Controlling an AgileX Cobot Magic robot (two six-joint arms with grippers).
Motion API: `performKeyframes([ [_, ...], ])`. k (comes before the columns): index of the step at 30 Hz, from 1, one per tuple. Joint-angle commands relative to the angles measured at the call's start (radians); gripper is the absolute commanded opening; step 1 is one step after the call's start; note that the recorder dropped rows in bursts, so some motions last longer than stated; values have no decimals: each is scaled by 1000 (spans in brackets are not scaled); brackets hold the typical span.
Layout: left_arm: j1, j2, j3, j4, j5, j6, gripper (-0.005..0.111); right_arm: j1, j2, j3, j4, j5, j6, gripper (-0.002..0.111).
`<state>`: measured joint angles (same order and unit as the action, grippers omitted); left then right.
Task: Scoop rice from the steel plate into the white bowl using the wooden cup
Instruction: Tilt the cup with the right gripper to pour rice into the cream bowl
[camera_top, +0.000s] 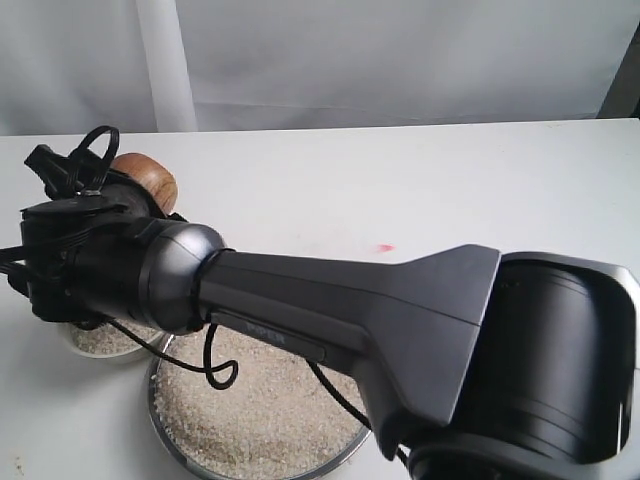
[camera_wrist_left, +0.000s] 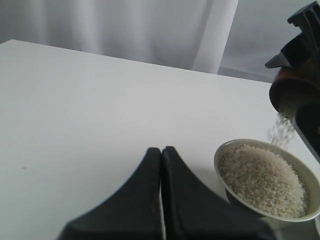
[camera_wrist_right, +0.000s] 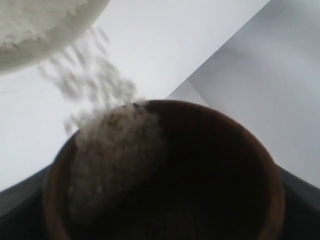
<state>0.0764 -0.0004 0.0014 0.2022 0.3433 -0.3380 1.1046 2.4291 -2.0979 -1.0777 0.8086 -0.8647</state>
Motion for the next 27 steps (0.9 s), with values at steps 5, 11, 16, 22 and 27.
performKeyframes([
  [5, -6, 0, -1, -6, -6, -2, 0, 23, -13, -9, -43, -14, -13, 0],
  [11, -6, 0, -1, -6, -6, -2, 0, 25, -13, -9, -75, -10, -28, 0],
  [16, -6, 0, -1, -6, -6, -2, 0, 33, -13, -9, -119, -12, -50, 0],
  [22, -6, 0, -1, -6, -6, -2, 0, 39, -13, -9, -167, -16, -56, 0],
  [27, -6, 0, -1, -6, -6, -2, 0, 44, -13, -9, -173, -16, -62, 0],
])
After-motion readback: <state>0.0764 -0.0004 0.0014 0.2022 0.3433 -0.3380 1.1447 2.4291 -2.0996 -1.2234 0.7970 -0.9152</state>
